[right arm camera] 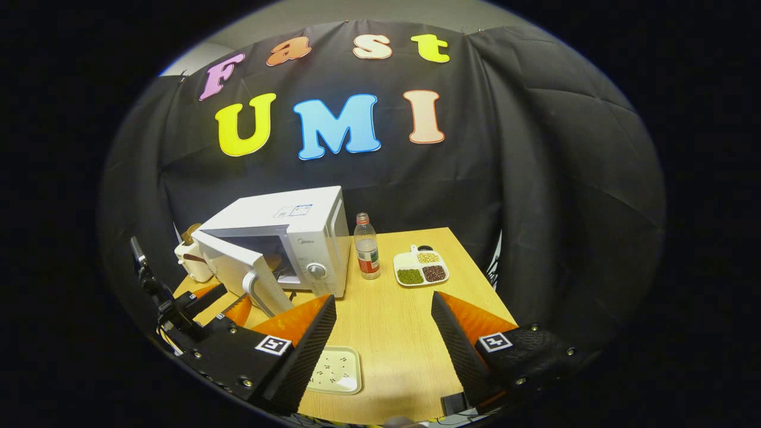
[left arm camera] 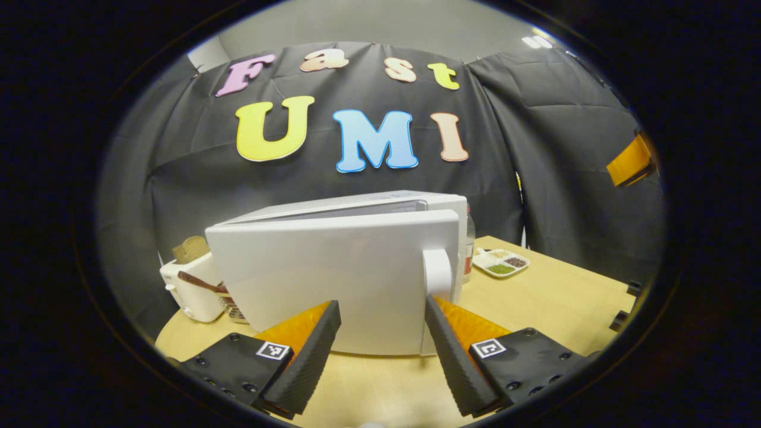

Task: Open the microwave oven with the left hand, put the food in, and close the microwave oven.

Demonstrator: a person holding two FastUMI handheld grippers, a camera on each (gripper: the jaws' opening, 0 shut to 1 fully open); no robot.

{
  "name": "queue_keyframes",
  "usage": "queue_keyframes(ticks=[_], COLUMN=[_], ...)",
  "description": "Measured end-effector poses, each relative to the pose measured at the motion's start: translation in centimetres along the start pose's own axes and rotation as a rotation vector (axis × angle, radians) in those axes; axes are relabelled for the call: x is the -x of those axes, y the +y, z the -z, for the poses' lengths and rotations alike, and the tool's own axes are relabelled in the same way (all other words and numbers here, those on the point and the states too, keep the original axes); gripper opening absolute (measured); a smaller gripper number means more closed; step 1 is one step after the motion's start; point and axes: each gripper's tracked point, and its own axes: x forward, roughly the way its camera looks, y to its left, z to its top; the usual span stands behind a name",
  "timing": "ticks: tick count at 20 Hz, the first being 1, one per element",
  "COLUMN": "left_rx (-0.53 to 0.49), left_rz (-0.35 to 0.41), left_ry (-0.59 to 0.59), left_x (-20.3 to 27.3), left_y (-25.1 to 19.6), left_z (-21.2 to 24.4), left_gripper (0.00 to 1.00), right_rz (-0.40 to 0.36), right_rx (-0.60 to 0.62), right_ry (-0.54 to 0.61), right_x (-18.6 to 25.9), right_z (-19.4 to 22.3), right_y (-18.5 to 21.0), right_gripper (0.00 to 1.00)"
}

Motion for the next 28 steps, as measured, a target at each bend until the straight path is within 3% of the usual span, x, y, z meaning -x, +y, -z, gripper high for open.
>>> queue_keyframes(ticks=[12, 19, 21, 28], left_rx=[-0.016, 0.005, 0.002, -0.001], left_rz=[-0.098, -0.121, -0.127, -0.182], left_ry=[-0.014, -0.010, -0.019, -0.002], left_x=[-7.8, -8.0, -8.0, -8.8], left_y=[-0.8, -1.8, -1.8, -2.0], left_z=[-1.3, -0.6, -0.9, -0.5], left_gripper=[0.96, 1.00, 0.95, 1.00], right_rz=[0.002, 0.002, 0.001, -0.033], right_rx=[-0.044, -0.057, -0.057, -0.048], right_ry=[0.035, 0.051, 0.049, 0.067], right_x=[-0.7, -0.4, -0.4, 0.3], right_z=[1.1, 1.6, 1.5, 1.8], right_y=[-3.0, -4.1, -4.3, -3.4], right_gripper=[0.99, 0.99, 0.99, 0.99])
